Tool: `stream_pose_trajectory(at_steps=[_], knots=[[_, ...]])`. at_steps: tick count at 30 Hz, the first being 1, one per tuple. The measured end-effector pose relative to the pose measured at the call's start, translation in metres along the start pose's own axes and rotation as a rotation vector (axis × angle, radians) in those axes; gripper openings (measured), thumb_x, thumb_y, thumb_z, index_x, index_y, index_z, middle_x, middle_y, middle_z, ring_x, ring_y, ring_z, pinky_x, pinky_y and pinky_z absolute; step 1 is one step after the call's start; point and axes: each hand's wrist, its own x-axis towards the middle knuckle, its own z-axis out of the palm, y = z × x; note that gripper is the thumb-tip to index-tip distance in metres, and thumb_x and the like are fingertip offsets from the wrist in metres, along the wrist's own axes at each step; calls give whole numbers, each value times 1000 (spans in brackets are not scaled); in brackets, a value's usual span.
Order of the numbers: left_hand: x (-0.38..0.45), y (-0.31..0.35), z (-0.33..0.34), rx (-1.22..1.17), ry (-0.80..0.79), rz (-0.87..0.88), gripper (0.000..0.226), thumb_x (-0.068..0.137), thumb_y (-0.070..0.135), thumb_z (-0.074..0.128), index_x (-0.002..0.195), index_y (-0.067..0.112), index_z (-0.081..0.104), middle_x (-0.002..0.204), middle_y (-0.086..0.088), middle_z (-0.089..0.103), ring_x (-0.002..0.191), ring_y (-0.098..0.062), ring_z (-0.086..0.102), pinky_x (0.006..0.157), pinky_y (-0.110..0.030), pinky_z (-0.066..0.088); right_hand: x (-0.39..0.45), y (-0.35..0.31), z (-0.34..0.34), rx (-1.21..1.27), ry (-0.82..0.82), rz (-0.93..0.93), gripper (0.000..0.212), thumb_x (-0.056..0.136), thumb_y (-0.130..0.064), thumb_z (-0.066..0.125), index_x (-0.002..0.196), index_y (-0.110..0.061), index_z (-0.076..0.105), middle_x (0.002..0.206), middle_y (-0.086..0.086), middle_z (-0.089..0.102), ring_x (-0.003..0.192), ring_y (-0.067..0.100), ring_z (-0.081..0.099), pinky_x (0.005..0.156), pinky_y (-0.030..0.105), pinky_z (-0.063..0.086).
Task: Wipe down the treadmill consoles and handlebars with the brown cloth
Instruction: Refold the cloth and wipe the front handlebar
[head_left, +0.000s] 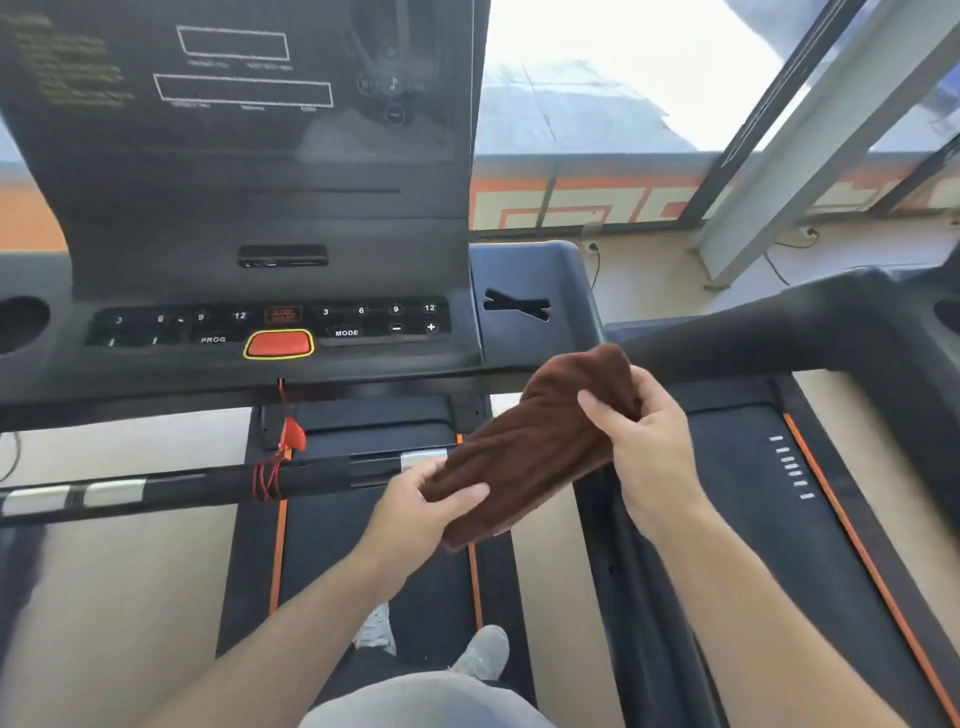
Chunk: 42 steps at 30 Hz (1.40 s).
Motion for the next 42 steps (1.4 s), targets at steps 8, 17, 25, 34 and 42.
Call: stream_pose_trajectory(at_steps=[8,17,25,34,42], knots=[[37,90,-4,348,350,544,21,82,8,81,100,11,71,93,2,71,84,-4,63,75,-8,45,3,-47,-25,-33,-186,-454,53,74,15,80,110,-24,70,94,-9,76,92,11,70,84,28,58],[30,20,-2,511,268,272,25,86,18,75,109,28,70,112,13,71,113,-9,63,102,-29,48,-33,73,-42,-1317,-577,-355,43,87,-14,75,124,-34,72,122,-14,71,118,16,61,108,32,44],[-13,-27,-27,635,420,303,30,90,18,73,116,31,65,118,19,62,115,-2,54,105,-27,43,0,82,-5,-1338,-407,-509,88,85,-45,78,158,-27,33,160,0,39,153,27,25,128,40,11],[-24,-53,-114,1113,460,288,64,88,26,75,146,22,49,156,6,45,151,-15,31,129,-43,6,51,128,25,-1585,-284,-598,70,76,-80,64,122,-28,57,105,-3,66,103,26,61,109,40,30],[-32,-55,-172,1218,427,340,64,86,31,73,146,27,50,154,12,48,150,-16,33,128,-47,8,31,126,40,-1455,-321,-566,86,76,-91,49,131,-25,54,120,0,64,120,28,55,121,46,22]])
